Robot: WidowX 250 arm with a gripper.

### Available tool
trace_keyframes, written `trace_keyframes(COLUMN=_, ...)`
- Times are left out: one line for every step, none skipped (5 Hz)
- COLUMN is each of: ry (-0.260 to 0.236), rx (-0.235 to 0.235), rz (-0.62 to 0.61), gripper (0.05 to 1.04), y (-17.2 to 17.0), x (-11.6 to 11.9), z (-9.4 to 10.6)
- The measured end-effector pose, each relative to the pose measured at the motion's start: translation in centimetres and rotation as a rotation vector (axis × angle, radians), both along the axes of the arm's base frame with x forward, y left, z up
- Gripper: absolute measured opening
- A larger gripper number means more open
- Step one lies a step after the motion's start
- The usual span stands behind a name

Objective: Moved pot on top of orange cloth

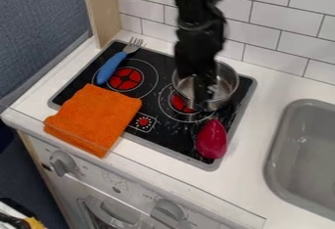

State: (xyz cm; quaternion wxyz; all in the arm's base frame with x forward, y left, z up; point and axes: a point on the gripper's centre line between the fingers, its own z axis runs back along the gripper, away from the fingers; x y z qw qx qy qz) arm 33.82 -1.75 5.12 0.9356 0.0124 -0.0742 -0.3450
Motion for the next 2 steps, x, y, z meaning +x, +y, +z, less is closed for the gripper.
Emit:
trace_keyframes(ry=0.015, rx=-0.006, rz=-0.011, gripper=1.001, y=-1.5, x=0.5, z=-0.8)
trace_keyframes(ry=0.050, rx=0.000, rz=-0.007, gripper=0.956, y=-1.9, x=0.7, z=-1.9)
